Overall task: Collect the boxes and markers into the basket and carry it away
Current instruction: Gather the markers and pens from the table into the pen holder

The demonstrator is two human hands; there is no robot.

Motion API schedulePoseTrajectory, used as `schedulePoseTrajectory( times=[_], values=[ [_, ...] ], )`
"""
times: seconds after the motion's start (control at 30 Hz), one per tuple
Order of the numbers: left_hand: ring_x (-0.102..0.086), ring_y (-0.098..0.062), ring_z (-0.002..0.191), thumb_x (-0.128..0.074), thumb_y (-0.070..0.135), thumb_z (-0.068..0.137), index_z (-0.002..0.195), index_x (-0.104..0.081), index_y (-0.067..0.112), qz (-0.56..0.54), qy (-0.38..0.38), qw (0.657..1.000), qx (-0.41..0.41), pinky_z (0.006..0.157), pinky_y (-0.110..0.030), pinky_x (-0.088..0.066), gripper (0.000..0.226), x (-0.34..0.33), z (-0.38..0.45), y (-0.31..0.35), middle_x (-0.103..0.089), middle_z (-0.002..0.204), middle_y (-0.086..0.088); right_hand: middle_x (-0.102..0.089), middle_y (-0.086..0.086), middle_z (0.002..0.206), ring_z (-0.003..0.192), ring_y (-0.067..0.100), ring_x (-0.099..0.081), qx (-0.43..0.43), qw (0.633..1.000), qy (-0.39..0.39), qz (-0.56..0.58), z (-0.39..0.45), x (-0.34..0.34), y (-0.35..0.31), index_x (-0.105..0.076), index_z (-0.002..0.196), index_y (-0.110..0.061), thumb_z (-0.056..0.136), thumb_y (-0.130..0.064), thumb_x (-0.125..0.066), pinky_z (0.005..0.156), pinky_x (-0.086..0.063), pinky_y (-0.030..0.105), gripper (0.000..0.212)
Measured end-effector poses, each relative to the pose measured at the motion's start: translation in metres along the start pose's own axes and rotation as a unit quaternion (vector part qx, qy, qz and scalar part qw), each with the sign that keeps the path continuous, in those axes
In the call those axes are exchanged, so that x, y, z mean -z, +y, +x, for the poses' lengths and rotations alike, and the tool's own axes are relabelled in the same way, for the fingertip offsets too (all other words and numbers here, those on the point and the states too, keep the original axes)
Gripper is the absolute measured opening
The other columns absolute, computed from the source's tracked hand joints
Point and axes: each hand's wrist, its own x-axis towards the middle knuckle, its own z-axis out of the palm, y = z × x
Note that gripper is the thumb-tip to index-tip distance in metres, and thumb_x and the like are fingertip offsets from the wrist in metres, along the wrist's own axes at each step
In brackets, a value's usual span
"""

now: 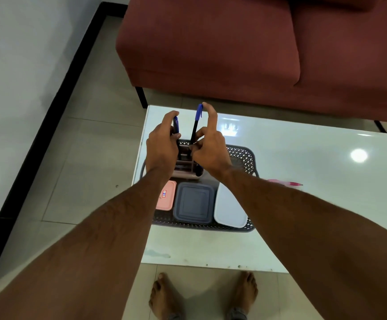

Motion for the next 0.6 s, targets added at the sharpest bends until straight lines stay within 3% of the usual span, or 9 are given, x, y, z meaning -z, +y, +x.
schedulePoseTrajectory(
  times=[0.13, 0.33, 0.5, 0.6],
  values=[
    [-0.063, -0.014, 0.081, -0.056, -0.008, 0.091, 0.136, -0.05, 0.027, 0.01, -0.019, 1.0, -0.011, 0.071, -0.014, -0.05, 0.057, -0.006, 0.001, -0.008, -0.065, 0.095, -0.004, -0.067, 0.004, 0.076, 0.061, 0.015, -0.068, 0.011, 1.0, 0.0, -0.004, 0.001, -0.003, 0.003, -0.011, 0.15, -0.031, 0.076, 0.01, -0.064, 0.065, -0.063, 0.037, 0.1],
    [-0.064, -0.016, 0.083, -0.052, -0.002, 0.094, 0.142, -0.044, 0.026, 0.03, -0.063, 0.996, 0.049, 0.083, -0.028, -0.055, 0.055, -0.012, 0.002, -0.014, -0.064, 0.097, -0.002, -0.068, 0.002, 0.071, 0.061, 0.015, -0.066, 0.01, 0.999, -0.011, -0.033, 0.005, -0.006, 0.01, -0.026, 0.14, -0.026, 0.076, 0.007, -0.063, 0.067, -0.061, 0.039, 0.081],
    [-0.068, -0.024, 0.092, -0.054, -0.002, 0.093, 0.142, -0.042, 0.02, 0.062, -0.088, 0.991, 0.082, 0.088, -0.044, -0.059, 0.054, -0.015, 0.003, -0.013, -0.07, 0.105, -0.01, -0.067, 0.003, 0.073, 0.064, 0.015, -0.066, 0.0, 0.999, -0.03, -0.044, 0.004, -0.008, 0.012, -0.03, 0.138, -0.02, 0.077, 0.006, -0.066, 0.065, -0.058, 0.031, 0.075],
    [-0.068, -0.022, 0.091, -0.05, -0.004, 0.093, 0.141, -0.044, 0.017, 0.062, -0.092, 0.988, 0.106, 0.082, -0.034, -0.058, 0.053, -0.014, 0.004, -0.012, -0.068, 0.106, -0.009, -0.063, 0.001, 0.066, 0.06, 0.017, -0.064, 0.002, 0.997, -0.039, -0.069, 0.003, -0.009, 0.012, -0.032, 0.134, -0.018, 0.073, 0.005, -0.064, 0.06, -0.057, 0.033, 0.072]
  ],
)
